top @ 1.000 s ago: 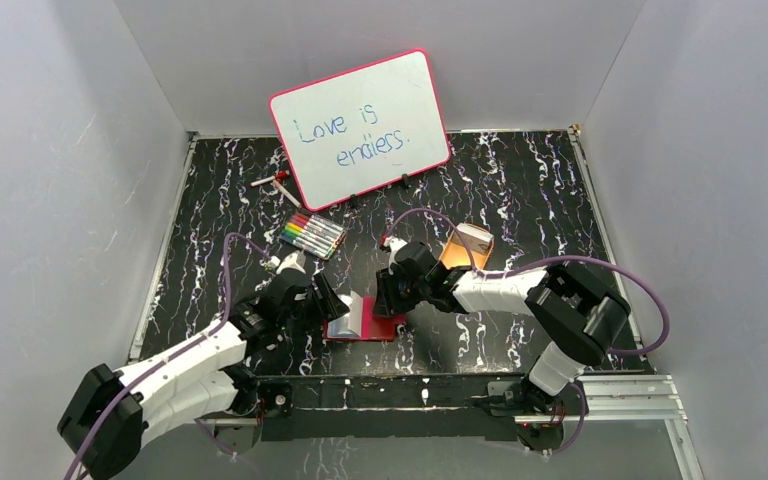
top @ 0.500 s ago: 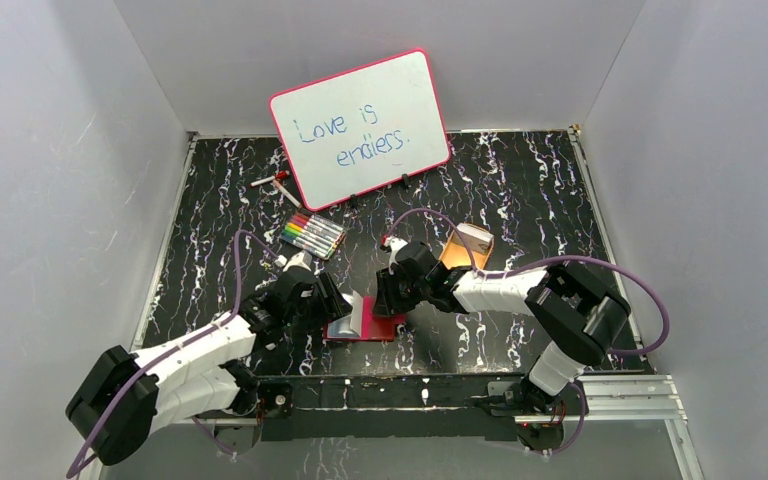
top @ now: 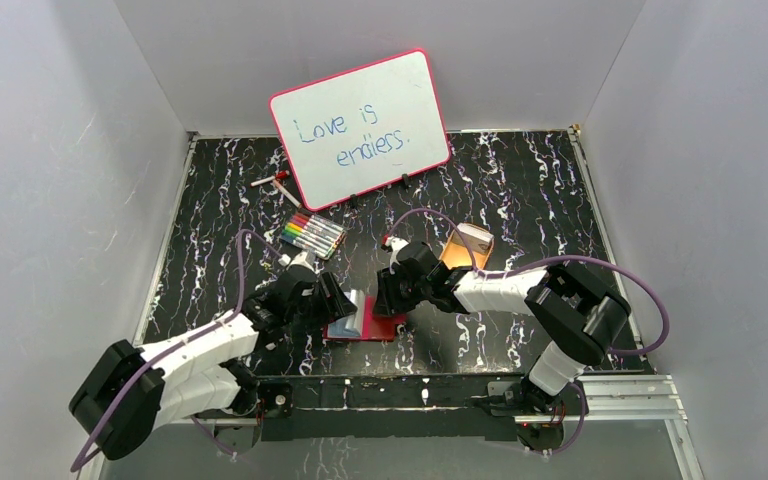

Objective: Put the credit cards into the card holder
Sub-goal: Open the card holder at the center of the board.

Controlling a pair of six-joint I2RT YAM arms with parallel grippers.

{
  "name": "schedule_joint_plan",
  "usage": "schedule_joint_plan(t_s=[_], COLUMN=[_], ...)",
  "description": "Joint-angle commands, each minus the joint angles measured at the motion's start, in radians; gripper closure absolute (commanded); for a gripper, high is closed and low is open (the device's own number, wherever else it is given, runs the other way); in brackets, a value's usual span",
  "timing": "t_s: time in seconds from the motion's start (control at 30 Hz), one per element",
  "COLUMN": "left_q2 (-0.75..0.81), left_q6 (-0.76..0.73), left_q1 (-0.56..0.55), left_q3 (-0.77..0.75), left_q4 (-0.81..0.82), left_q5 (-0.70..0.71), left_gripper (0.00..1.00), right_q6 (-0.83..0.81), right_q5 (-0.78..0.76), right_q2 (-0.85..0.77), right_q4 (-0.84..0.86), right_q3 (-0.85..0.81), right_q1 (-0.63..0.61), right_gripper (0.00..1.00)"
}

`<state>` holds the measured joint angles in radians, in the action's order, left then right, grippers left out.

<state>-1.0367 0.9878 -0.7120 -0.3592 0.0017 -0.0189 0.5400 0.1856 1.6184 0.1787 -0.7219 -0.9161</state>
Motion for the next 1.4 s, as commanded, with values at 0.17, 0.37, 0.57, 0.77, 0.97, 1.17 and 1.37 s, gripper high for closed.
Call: schedule_joint_plan(t_s=[0.17,0.37,0.57,0.77,0.97,1.17,1.37], left_q2=[-0.082,-0.106,-0.120,-0.146,-0.186,-0.185,-0.260], left_q6=[-0.012,-0.051,-0.064,-0.073,-0.082,-0.072,-0.084], left_q1=[0.003,0.003,0.005,0.005,0.005,0.005,0.005], left_q3=[0.031,0.000,-0.009,-0.023,-0.047,-0.073,-0.109], left_q4=[0.223,0.272,0.280,0.305,0.343,0.391,0.436], left_q5=[-0.201,-0.246,-0.243,-0.256,-0.292,-0.320,-0.394], left_gripper=[0.41,0.41,0.41,0.41,0.40,0.40,0.39], right_q6=[0.019,0.067,0.126,0.166,0.157,0.159,0.164], right_q5=[-0.003,-0.019,-0.125,-0.226,-0.193,-0.166,-0.180], right_q2=[0.034,-0.009,-0.115,-0.246,-0.348,-0.402,-0.454], right_q4=[-0.029,-0.042,-0.161,-0.285,-0.269,-0.270,-0.287], right_q3=[0.043,0.039,0.009,-0.001,0.026,0.040,0.047], right_q1=[0.002,0.002,0.002,0.002,0.001,0.000,0.001], right_gripper=[0.60,0.57,0.48,0.44,0.44,0.43,0.44])
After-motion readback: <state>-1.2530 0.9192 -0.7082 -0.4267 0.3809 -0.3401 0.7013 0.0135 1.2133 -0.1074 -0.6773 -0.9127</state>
